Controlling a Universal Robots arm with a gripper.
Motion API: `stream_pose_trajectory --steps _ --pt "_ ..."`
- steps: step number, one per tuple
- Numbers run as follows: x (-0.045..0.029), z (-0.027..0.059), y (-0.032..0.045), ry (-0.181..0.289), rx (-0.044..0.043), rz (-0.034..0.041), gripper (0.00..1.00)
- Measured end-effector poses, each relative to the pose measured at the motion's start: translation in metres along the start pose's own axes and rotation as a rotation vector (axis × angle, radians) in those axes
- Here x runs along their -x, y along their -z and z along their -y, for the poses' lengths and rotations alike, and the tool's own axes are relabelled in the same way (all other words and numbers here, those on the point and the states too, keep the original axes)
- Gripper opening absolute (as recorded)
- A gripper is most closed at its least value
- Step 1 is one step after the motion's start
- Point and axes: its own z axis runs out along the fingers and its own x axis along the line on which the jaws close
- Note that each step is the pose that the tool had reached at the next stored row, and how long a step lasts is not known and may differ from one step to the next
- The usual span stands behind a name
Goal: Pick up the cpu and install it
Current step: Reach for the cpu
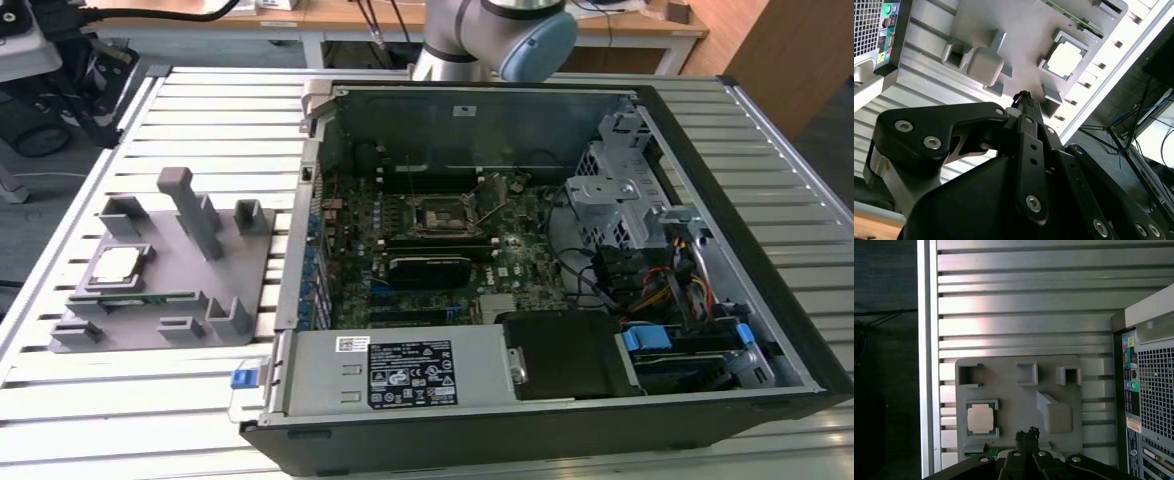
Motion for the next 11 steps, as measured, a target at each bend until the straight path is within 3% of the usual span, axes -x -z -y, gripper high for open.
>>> stream_pose_trajectory --steps 11 --pt "-0.0244 0.0040 -0.0047 0.003 -0.0004 -0.0001 0.11"
